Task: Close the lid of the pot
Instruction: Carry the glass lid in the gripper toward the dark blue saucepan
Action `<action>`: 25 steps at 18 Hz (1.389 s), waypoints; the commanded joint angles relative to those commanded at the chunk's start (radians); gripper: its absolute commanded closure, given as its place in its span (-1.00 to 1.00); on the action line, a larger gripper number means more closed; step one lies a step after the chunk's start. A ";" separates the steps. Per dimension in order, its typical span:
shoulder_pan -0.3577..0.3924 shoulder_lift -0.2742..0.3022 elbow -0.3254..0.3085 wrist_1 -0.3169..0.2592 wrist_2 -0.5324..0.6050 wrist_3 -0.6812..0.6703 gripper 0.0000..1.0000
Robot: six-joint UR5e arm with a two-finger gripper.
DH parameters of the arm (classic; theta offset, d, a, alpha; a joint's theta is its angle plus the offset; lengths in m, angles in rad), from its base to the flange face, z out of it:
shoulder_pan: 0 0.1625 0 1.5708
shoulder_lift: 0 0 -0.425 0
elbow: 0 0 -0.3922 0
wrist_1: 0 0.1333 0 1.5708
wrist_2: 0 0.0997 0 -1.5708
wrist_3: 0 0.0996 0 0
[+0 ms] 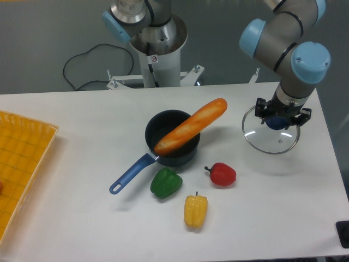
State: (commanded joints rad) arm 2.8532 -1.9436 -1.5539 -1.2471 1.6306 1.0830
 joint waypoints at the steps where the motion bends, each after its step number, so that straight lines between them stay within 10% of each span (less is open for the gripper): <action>1: 0.000 0.000 -0.002 0.002 -0.002 0.000 -0.20; 25: -0.216 0.087 -0.020 -0.055 -0.006 -0.176 -0.20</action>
State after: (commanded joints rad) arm 2.6370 -1.8561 -1.5738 -1.3023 1.6245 0.9067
